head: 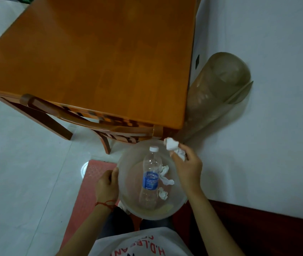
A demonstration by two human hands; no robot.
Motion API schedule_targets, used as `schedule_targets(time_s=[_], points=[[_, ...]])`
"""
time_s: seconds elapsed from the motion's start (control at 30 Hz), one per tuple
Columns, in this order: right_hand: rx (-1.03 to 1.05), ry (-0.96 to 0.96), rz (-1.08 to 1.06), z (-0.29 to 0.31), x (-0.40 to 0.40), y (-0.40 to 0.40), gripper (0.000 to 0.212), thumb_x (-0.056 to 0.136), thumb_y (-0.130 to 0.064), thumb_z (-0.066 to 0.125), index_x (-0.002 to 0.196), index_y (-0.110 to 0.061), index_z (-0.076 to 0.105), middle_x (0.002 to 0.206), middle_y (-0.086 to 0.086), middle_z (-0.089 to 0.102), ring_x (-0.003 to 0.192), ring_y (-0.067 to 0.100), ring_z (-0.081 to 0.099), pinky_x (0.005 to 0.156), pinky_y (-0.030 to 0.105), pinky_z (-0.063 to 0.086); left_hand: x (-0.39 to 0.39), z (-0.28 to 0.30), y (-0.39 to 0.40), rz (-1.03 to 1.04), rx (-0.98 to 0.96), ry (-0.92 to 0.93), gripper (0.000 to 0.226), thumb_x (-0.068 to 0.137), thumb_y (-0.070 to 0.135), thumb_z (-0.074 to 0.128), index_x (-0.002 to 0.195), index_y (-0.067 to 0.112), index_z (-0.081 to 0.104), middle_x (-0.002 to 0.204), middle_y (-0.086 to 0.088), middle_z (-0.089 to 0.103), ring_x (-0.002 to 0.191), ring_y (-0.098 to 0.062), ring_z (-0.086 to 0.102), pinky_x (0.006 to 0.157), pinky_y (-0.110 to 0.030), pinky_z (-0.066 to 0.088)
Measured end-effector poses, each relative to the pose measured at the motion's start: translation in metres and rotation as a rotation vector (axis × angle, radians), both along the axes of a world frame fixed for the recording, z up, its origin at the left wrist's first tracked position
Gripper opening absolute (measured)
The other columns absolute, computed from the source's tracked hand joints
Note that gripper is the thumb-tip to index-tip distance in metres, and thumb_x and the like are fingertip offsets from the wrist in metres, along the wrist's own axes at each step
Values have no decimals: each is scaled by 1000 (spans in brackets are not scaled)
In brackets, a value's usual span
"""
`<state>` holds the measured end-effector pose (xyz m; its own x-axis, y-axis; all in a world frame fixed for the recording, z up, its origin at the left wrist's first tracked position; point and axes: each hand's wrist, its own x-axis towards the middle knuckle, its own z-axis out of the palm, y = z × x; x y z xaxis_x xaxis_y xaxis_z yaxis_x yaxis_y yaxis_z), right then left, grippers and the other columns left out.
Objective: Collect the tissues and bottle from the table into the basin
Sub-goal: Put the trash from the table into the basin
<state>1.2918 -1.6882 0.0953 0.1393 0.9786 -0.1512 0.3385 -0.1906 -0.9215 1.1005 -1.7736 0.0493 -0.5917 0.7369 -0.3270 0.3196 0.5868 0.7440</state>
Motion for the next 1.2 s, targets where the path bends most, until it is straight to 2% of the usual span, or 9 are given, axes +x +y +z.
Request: schedule_targets(time_s=[0.13,0.23,0.4,0.53,0.63,0.83,0.97,1.07,1.2], points=[[-12,-40,163,2,-1,-52,41,75,-10,72,114,-17,60,103,-7,62,94,2,60,74,2,46,1,-2,0,-16,-10,-14,33,94,25,41,72,7,57,61,0,51,58,-12,46,57,-16,33],[131,-191,242,1,5,-74,53,71,-13,77,120,-8,57,115,1,60,109,9,55,90,17,46,1,-3,-1,-18,-14,-14,32,94,24,41,77,4,60,68,-5,54,60,-10,45,57,-16,33],[180,-307,38,-5,33,-80,51,74,-8,74,121,-5,55,125,13,55,116,22,49,95,34,40,0,-3,-5,-3,0,-25,33,95,26,41,83,3,62,72,-6,56,61,-9,47,59,-23,35],[-23,-237,-65,-13,50,-72,47,83,-15,64,128,-10,49,127,11,54,112,19,51,90,26,42,-1,1,-12,12,24,-32,31,95,25,41,79,5,59,69,-5,54,60,-9,46,61,-24,34],[-141,-155,-90,-21,51,-67,40,87,-22,59,126,-13,52,117,9,62,90,12,56,67,10,40,-5,3,-20,20,25,-20,33,95,24,40,67,12,53,60,-1,50,57,-11,44,56,-21,33],[-159,-113,46,-28,35,-69,28,88,-20,57,115,-13,62,86,-11,64,70,-13,58,52,-2,40,-17,9,-48,85,30,52,45,94,21,43,50,15,37,47,1,38,47,-10,33,47,-23,26],[-148,-100,161,-29,13,-73,23,87,-16,59,109,-12,64,82,-15,62,71,-13,60,51,0,43,-34,9,-75,180,29,53,44,94,20,44,51,12,39,48,-1,39,48,-10,34,49,-25,27],[-138,-126,223,-27,-13,-79,24,86,-18,60,109,-14,65,85,-6,65,74,0,62,54,5,47,-55,10,-98,252,37,36,39,93,20,45,59,2,50,53,-5,45,50,-10,36,50,-23,28],[-136,-124,309,-25,-61,-91,24,86,-20,61,109,-15,66,86,-3,66,80,6,62,66,18,50,-96,7,-133,355,47,31,40,93,21,47,65,-7,55,61,-16,53,58,-25,43,53,-31,31]])
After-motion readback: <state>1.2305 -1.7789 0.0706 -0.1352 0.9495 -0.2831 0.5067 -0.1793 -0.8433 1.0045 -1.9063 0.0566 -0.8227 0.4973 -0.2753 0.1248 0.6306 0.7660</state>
